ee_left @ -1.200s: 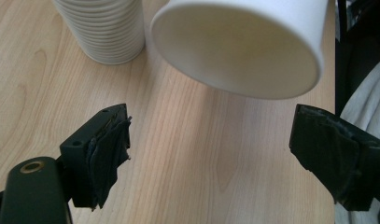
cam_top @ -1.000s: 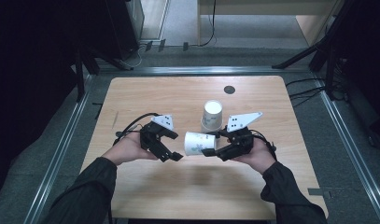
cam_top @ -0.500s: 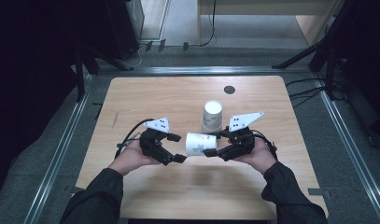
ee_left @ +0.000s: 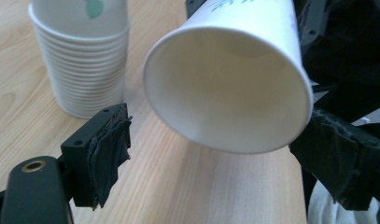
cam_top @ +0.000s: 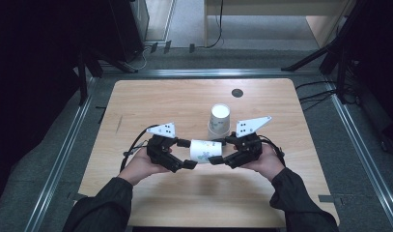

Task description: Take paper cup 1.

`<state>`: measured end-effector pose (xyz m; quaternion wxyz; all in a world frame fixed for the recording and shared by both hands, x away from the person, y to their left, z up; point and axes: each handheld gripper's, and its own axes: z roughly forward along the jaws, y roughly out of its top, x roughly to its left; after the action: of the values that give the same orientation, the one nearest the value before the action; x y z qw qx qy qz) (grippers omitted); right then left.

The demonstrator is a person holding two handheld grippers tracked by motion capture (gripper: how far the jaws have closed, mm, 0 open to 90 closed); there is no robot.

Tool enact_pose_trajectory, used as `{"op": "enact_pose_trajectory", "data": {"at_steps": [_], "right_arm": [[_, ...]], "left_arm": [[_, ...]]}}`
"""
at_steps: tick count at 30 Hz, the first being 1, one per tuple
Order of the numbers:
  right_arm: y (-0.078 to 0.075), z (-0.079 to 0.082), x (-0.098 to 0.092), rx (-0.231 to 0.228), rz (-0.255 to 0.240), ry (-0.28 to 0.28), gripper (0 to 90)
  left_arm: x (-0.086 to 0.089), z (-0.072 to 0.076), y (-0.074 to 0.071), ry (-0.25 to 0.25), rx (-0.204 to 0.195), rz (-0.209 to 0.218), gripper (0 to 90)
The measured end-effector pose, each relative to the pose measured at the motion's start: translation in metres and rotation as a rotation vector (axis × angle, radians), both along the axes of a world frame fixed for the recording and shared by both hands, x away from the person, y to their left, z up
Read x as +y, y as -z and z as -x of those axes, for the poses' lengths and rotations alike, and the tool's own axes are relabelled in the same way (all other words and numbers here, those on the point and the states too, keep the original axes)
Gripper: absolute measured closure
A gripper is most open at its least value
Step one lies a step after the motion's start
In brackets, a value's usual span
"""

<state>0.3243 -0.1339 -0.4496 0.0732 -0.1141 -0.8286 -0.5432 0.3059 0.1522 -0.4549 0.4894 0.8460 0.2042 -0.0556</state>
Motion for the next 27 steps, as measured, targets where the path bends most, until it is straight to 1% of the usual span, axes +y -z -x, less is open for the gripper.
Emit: {"op": "enact_pose_trajectory", "data": {"at_steps": [2, 6, 7, 15, 17, 20, 27], "right_arm": [[0.0, 0.0, 0.001, 0.007, -0.004, -0.01, 34.8], [0.001, 0.001, 0.003, 0.017, -0.009, -0.025, 34.8], [0.001, 0.001, 0.003, 0.012, -0.009, -0.029, 34.8], [0.002, 0.003, 0.006, 0.013, -0.014, -0.041, 34.8], [0.002, 0.003, 0.007, 0.02, -0.019, -0.043, 34.8], [0.002, 0.003, 0.008, 0.033, -0.029, -0.052, 34.8], [0.004, 0.003, 0.012, 0.035, -0.025, -0.061, 34.8]], "left_arm": [[-0.001, 0.001, 0.001, 0.018, -0.01, 0.013, 12.9], [-0.003, 0.001, 0.003, 0.028, -0.019, 0.004, 12.9], [-0.003, 0.0, 0.003, 0.029, -0.017, 0.008, 12.9], [-0.006, 0.0, 0.005, 0.058, -0.004, 0.04, 13.6], [-0.007, 0.0, 0.005, 0.063, -0.004, 0.044, 13.6], [-0.007, -0.001, 0.005, 0.072, -0.004, 0.061, 14.0], [-0.007, 0.0, 0.006, 0.084, 0.001, 0.075, 15.3]]}}
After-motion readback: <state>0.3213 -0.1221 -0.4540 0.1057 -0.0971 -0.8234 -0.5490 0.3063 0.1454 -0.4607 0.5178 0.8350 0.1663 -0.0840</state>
